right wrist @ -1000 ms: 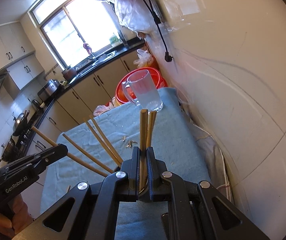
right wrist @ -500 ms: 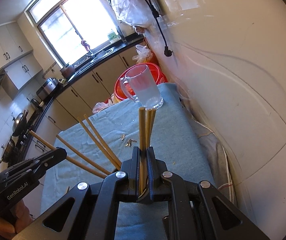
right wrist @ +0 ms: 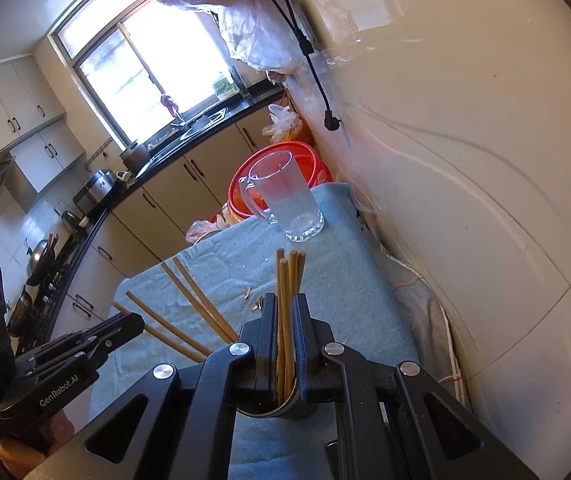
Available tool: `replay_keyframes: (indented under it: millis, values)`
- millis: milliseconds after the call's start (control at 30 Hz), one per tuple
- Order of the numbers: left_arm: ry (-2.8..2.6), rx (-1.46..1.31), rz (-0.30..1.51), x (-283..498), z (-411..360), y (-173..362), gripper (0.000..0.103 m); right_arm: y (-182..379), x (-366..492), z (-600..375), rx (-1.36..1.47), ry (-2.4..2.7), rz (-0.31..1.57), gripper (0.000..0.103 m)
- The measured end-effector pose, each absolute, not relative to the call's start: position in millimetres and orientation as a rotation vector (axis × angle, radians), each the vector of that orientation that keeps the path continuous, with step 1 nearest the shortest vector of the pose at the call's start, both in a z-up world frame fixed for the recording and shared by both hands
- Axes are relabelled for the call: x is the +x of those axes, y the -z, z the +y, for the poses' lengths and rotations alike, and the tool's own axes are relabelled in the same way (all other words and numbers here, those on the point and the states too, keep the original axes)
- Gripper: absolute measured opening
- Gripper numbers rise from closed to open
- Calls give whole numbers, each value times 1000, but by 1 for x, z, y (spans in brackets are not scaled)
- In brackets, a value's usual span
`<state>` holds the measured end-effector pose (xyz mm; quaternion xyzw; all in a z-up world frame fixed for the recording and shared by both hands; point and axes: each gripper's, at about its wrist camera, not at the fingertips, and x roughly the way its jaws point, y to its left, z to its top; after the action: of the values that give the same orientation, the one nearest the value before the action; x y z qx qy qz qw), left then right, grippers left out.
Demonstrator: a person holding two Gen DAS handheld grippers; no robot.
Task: Organize utensils
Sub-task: 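Lower chopsticks into the black holder and open both tools, then raise both open tools and move them to the last two chopsticks on the cloth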
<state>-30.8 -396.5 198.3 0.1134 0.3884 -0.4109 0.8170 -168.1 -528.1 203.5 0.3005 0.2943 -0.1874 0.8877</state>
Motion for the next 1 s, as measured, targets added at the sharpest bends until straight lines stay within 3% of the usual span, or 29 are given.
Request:
replay_keyframes:
  millis: [100, 167, 333, 433, 500, 567, 800, 1000]
  values:
    - [869, 236, 811, -31, -393, -203, 31, -211, -172, -527, 625, 397, 597, 10]
    - [865, 230, 808, -30, -391, -205, 32, -213, -175, -527, 624, 399, 587, 19]
    - [839, 205, 777, -31, -380, -214, 45, -226, -183, -522, 620, 412, 555, 29]
    - [816, 197, 760, -31, -373, -218, 56, -232, -187, -517, 616, 422, 545, 39]
    - [799, 191, 745, -32, -368, -221, 69, -235, -188, -513, 613, 430, 543, 45]
    - [776, 185, 729, -32, -362, -223, 76, -237, -191, -511, 612, 442, 542, 60]
    - [705, 174, 690, -34, -338, -230, 84, -246, -201, -501, 586, 512, 517, 82]
    - [657, 163, 691, -33, -315, -229, 84, -247, -205, -492, 588, 537, 515, 88]
